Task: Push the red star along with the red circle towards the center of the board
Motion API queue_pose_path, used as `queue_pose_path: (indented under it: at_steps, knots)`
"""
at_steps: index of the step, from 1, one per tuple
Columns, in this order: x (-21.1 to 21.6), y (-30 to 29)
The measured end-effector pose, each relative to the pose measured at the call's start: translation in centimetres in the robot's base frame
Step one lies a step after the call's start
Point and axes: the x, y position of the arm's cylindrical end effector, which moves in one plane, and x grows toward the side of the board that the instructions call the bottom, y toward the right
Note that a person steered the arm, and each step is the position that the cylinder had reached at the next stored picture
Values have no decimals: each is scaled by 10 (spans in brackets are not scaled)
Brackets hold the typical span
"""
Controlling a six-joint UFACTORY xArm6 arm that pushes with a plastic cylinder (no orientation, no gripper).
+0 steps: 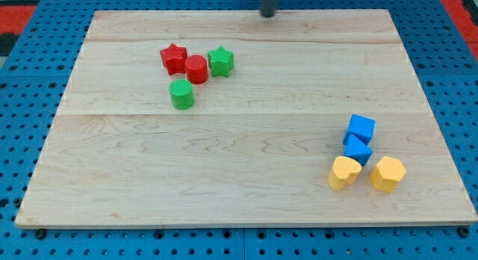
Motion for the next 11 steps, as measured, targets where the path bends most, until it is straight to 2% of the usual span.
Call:
queue_pose_path:
  at_steps: [1,2,3,4,5,6,7,8,10,11]
  knots:
    - [3,-64]
    - [55,-135]
    - [106,-132]
    - [108,-99]
    - [115,-99]
    - [115,-150]
    - [122,-152]
    - [156,-116]
    - [125,-127]
    - [141,-69]
